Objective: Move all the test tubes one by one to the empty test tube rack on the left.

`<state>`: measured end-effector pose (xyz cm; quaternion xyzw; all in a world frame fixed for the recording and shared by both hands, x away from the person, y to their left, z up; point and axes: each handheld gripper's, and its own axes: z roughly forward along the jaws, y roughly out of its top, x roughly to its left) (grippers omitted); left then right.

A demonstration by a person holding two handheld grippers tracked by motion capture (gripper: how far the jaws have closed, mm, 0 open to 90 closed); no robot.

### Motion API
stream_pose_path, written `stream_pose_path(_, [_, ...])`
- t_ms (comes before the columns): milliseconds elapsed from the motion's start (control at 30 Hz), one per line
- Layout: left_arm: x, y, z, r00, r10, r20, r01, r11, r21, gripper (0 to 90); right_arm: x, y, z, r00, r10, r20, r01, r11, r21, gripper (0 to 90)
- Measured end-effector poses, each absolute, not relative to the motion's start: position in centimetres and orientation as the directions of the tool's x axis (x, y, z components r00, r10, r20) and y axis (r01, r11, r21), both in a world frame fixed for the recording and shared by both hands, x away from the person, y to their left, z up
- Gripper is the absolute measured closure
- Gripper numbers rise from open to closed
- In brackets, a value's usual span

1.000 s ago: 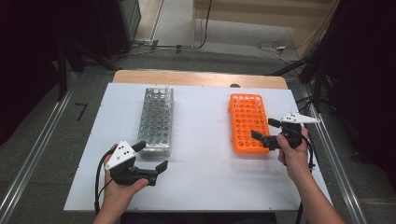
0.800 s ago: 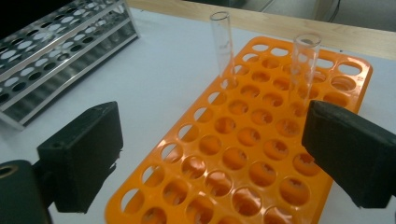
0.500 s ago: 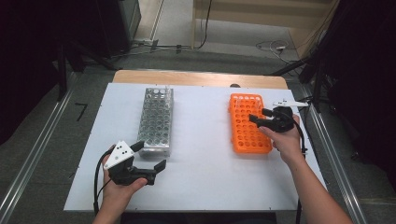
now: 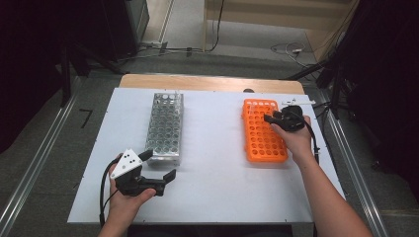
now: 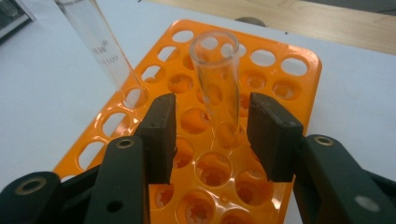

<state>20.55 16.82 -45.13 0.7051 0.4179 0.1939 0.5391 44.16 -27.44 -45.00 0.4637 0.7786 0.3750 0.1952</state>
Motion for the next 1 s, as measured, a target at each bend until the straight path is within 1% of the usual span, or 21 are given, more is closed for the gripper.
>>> stream_pose_path(133, [20.6,16.9,-45.1,0.573,0.798,-0.185,0.382,-0.061,0.922,0.0,44.2,-27.3,-45.5,-0.49,0.872,0.012,0.575,0.313,0.756,54.0])
stream_pose_path(233, [20.6,16.9,-45.1,0.578,0.794,-0.187,0.382,-0.061,0.922,0.0,44.2,-27.3,-45.6,-0.492,0.871,-0.016,0.563,0.332,0.757,58.9])
stream_pose_path(400, [20.6,16.7,-45.1,0.581,0.793,-0.185,0.383,-0.066,0.921,0.0,44.2,-27.3,-45.8,-0.491,0.871,-0.018,0.555,0.328,0.764,66.6])
stream_pose_path(467, [20.5,16.7,-45.1,0.582,0.792,-0.185,0.382,-0.065,0.922,0.0,44.2,-27.3,-45.8,-0.483,0.875,-0.028,0.551,0.329,0.767,71.2])
stream_pose_path(533, [20.5,16.7,-45.1,0.581,0.792,-0.184,0.382,-0.066,0.922,0.0,44.2,-27.4,-45.8,-0.482,0.876,-0.032,0.549,0.33,0.768,73.2])
stream_pose_path(667, [20.5,16.6,-45.1,0.582,0.792,-0.181,0.382,-0.07,0.922,0.0,44.3,-27.6,-45.8,-0.478,0.878,-0.027,0.549,0.323,0.771,73.8])
stream_pose_path(1000, [20.6,16.5,-45.2,0.587,0.791,-0.174,0.377,-0.077,0.923,0.0,43.2,-27.7,-44.1,-0.47,0.882,-0.026,0.491,0.287,0.822,74.0])
